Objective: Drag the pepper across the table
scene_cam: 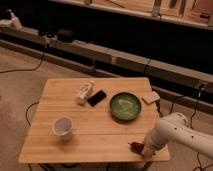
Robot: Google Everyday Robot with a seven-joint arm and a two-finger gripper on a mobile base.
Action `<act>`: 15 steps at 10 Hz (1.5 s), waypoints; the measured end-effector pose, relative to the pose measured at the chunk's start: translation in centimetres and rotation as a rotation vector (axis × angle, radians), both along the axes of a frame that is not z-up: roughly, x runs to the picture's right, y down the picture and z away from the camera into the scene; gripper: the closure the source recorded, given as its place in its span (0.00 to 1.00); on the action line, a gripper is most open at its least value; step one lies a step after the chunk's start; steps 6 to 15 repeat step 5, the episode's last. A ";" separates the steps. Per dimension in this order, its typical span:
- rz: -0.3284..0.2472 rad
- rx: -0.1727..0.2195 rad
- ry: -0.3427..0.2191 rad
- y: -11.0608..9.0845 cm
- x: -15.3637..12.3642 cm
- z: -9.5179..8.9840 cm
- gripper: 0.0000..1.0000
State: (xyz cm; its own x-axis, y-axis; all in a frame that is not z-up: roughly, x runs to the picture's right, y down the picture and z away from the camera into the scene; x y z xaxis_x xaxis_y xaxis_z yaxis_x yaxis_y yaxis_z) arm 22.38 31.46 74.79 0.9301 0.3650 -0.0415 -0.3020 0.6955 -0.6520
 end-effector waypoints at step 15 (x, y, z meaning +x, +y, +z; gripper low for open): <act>0.058 0.001 0.047 0.4 3.3 -0.3 0.85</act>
